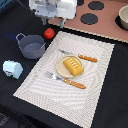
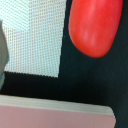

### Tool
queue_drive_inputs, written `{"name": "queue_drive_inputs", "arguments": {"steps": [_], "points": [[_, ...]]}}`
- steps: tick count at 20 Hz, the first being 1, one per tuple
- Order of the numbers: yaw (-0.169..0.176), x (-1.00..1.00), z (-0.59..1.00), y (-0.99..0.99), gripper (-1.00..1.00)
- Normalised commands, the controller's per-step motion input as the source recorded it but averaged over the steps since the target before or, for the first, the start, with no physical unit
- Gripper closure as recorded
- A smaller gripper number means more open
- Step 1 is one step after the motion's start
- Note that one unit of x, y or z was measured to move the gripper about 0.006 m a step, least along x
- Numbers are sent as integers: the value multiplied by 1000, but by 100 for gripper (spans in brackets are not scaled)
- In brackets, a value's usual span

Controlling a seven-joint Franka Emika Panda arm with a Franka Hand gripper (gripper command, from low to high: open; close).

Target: Interact with the objects in diverse but meaningful ways.

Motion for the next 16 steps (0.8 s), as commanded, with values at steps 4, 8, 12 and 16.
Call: {"name": "queue_drive_inputs", "arguments": {"steps": [4, 8, 12, 16], "points": [[0, -289, -364, 0, -100], [0, -336, -415, -7, -100], [-5, -377, -351, 0, -100], [-3, -326, -304, 0, -100]]}}
